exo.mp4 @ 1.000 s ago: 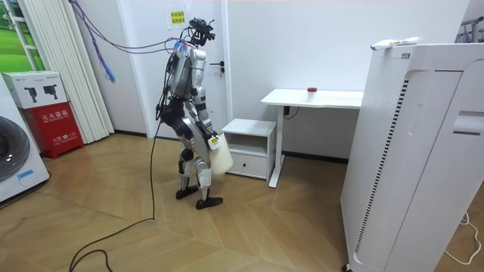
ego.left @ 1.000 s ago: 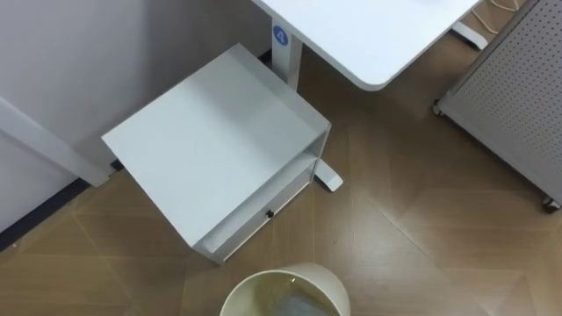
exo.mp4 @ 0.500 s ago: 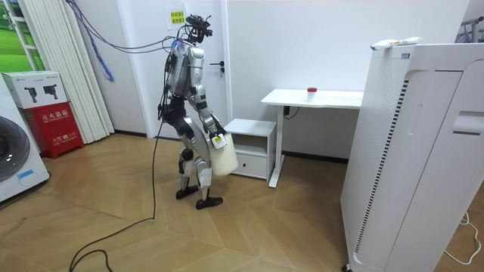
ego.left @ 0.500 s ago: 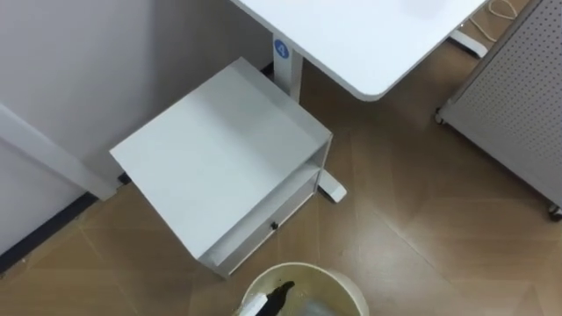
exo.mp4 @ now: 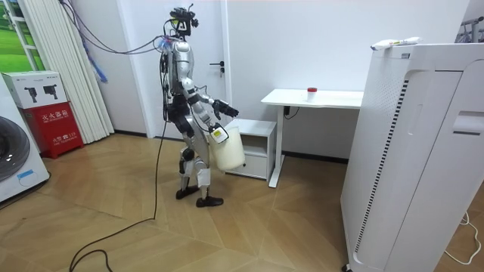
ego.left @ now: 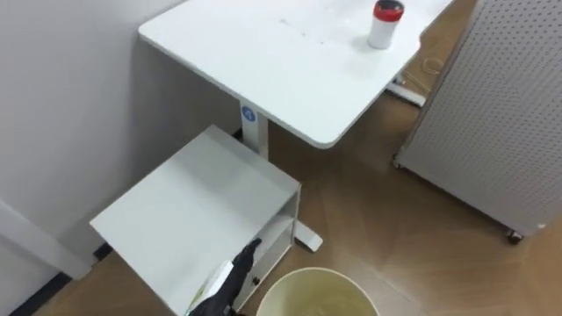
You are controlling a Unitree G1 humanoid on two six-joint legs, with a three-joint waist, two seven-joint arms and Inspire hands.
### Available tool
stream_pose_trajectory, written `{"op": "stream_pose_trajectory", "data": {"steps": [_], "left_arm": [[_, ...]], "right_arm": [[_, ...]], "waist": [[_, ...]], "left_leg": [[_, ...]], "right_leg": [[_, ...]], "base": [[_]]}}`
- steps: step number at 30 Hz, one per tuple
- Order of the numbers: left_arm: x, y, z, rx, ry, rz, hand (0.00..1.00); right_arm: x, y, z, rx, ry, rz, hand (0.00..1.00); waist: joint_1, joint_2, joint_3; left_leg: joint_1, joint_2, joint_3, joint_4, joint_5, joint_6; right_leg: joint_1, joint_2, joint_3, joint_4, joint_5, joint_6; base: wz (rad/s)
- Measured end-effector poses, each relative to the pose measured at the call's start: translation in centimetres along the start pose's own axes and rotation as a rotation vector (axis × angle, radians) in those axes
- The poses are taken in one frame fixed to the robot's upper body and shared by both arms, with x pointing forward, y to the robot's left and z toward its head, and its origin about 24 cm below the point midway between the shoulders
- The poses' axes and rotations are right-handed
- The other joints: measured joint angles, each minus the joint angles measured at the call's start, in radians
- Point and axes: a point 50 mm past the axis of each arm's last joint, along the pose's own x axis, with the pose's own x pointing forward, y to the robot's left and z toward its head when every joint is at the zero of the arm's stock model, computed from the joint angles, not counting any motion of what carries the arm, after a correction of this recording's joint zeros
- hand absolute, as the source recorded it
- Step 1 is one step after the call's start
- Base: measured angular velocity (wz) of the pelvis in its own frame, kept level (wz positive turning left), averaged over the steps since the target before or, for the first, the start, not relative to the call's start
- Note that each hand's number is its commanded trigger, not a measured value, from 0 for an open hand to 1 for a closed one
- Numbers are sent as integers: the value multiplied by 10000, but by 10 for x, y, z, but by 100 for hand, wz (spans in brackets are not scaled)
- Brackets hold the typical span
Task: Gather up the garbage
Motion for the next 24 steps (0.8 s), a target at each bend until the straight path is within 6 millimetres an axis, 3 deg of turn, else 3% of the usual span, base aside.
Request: {"op": "stream_pose_trajectory", "data": {"steps": [3, 6, 8, 17, 22, 24], "left_arm": [[0, 5, 7, -158, -381, 460, 0], [-4, 12, 15, -580, -797, 1146, 0], [-7, 15, 15, -946, -878, 1505, 0], [-11, 34, 28, -1536, -1455, 2816, 0], [-13, 47, 38, -1862, -1971, 3467, 0], [-16, 46, 38, -1864, -1974, 3471, 0]], "right_arm": [[-2, -2, -3, -306, 37, -54, 100], [-3, -5, -5, -268, 22, -154, 100], [-5, -6, -8, -267, 41, -174, 100], [-5, -5, 1, -211, -464, -285, 100], [-6, -7, 3, -478, -571, -245, 100], [-6, -7, 3, -663, -555, -227, 100]], "waist": [[-81, -66, -55], [-292, -69, -62], [-319, -57, -113], [-327, -33, -113], [-497, 57, -103], [-553, 129, -143]], "left_leg": [[562, 22, 100, -92, -40, -23], [1063, 27, 130, -387, -34, -40], [1341, 35, 174, -526, -22, -67], [1880, 39, 609, -728, -12, -113], [2220, 219, 720, -863, -88, -253], [2255, 288, 741, -829, -120, -314]], "right_leg": [[477, -6, -224, -28, -36, -33], [1007, 74, -244, -259, -37, -9], [1254, 136, -220, -361, -35, -2], [1467, 224, -212, -397, 13, -42], [1873, 368, -258, -558, 7, -97], [1886, 447, -279, -549, -13, -119]], "base": [[-11], [-3], [-6], [-14], [-4], [-7]]}}
